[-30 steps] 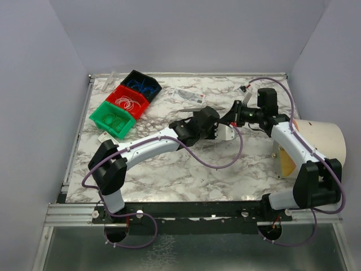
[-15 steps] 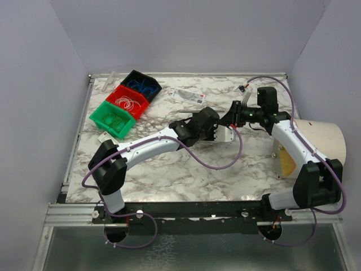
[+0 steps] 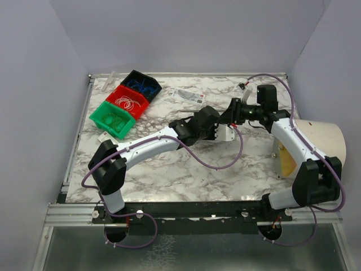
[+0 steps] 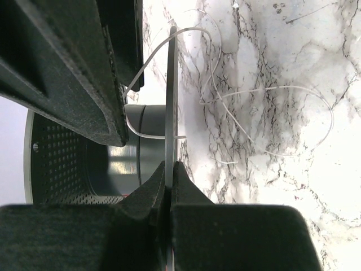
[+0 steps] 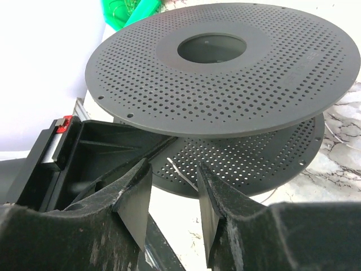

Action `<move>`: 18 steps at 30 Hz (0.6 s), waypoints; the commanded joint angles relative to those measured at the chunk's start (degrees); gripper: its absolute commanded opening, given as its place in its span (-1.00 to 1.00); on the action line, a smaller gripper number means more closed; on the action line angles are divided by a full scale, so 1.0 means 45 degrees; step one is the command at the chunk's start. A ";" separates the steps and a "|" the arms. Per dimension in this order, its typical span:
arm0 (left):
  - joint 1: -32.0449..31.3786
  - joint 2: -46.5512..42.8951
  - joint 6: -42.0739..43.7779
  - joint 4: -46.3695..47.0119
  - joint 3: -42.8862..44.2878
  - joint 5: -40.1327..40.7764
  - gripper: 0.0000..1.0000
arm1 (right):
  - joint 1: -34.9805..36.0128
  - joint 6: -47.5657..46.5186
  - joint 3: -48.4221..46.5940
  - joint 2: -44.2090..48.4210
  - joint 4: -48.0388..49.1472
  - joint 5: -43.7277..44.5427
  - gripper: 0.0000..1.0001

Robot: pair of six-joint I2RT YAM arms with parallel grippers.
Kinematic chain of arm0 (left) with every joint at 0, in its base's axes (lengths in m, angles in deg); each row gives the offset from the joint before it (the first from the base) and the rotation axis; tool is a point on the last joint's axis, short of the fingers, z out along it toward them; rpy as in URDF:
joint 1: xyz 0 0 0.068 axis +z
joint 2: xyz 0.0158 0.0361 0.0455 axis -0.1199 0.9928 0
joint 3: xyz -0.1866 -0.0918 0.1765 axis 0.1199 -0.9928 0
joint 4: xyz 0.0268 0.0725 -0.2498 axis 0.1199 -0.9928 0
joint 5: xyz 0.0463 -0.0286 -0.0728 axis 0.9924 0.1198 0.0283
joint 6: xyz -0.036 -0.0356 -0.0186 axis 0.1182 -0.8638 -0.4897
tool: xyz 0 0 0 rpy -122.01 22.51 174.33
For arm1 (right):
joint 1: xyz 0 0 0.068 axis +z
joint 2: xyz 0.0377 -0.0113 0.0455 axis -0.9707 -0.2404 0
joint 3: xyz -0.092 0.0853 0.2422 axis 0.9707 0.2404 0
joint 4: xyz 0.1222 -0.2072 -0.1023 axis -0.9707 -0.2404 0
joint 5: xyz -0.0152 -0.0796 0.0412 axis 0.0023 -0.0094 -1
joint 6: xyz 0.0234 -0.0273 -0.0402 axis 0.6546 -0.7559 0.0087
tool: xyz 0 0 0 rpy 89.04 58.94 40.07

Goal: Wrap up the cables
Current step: Wrap the cable around the cable reel.

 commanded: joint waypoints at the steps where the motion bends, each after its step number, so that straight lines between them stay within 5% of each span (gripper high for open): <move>1: 0.0000 -0.0320 0.0083 0.0283 0.0563 -0.0161 -1.00 | 0.0096 0.0540 -0.0198 -0.0201 0.0658 0.0056 -0.14; 18: 0.0000 -0.0281 0.0073 0.0236 0.0543 -0.0242 -1.00 | 0.0101 0.1004 0.0024 -0.0381 0.1270 0.0394 -0.53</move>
